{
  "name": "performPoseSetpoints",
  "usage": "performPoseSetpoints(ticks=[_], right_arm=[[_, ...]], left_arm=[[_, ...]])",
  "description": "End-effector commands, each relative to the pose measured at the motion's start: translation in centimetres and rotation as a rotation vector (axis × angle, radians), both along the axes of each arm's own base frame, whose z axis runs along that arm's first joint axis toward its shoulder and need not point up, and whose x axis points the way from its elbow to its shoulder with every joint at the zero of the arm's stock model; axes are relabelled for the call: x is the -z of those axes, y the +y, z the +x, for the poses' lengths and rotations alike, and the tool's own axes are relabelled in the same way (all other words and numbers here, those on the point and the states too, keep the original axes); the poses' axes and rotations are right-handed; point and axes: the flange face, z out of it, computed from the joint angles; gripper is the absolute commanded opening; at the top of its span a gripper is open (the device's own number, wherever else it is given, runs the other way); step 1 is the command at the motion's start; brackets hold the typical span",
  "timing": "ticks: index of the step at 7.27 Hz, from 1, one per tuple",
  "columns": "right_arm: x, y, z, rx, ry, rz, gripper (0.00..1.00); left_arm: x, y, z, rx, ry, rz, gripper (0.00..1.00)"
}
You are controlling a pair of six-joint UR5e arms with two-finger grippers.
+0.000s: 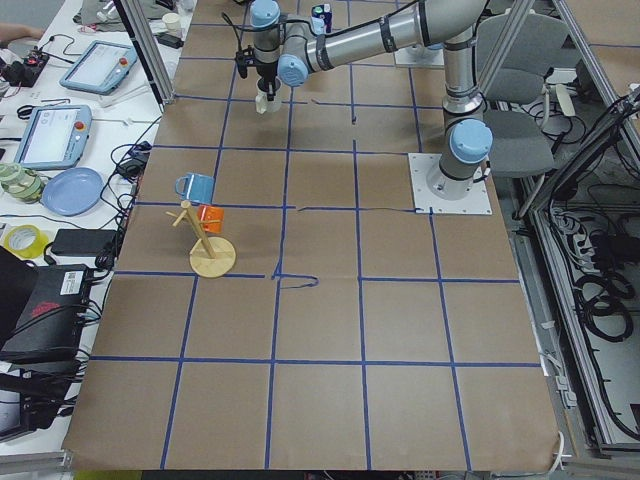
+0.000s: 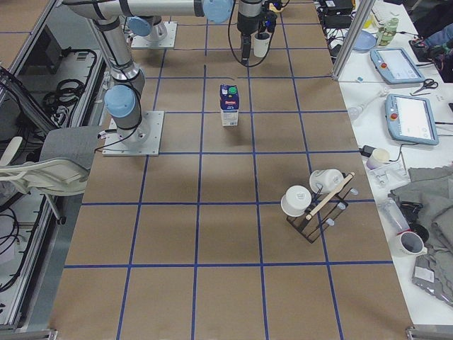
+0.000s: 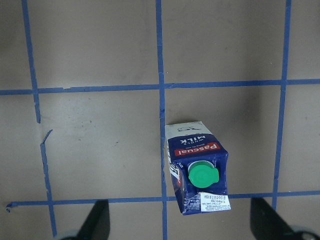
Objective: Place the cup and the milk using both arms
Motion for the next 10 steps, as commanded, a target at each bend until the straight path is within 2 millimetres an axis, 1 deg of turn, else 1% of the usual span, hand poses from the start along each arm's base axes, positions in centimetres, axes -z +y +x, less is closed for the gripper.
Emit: performPoseSetpoints(ticks=[1,2,3,4,5,6,7,8,9,10], right_arm=[[-0.5,0.2,0.0,0.034,0.002,-0.027,0.95],[-1.0,0.5,-0.1,0.171,0.001,-0.041,0.96],[-1.1,0.2,-0.2,0.163,0.011,-0.051,1.00],[-1.4,-0.3,-0.2,-0.125,0.015,-0.083,1.00],[-1.1,-0.4,-0.2,-0.219,0.015,-0.085,1.00],[-1.1,-0.4,-0.2,-0.213,0.016,-0.086,1.00],[-1.0,-0.3,-0.1,-0.141,0.008,-0.080,1.00],[-1.0,-0.3,-0.1,-0.127,0.004,-0.079,1.00],[-0.8,-0.3,-0.1,-0.125,0.002,-0.073,1.00],[-0.2,-0.2,0.0,-0.113,-0.001,-0.063,1.00]], left_arm=[[3.0,-0.6,-4.8,0.012,-0.028,0.014,0.00],[4.3,-1.2,-5.4,-0.009,-0.017,-0.008,0.00],[5.4,-1.2,-6.2,-0.002,-0.022,-0.001,0.00],[5.5,-1.5,-7.1,0.009,-0.023,-0.009,0.00],[5.8,-1.1,-8.2,0.013,-0.023,-0.006,0.00],[5.8,-0.7,-9.1,0.003,-0.021,-0.005,0.07],[6.2,-0.2,-9.5,0.012,-0.026,0.002,0.38],[6.4,-0.2,-8.9,0.017,-0.059,-0.001,0.61],[4.7,-0.7,-8.0,0.033,-0.116,-0.049,0.78],[2.5,-1.3,-5.5,0.019,-0.123,-0.063,0.90]])
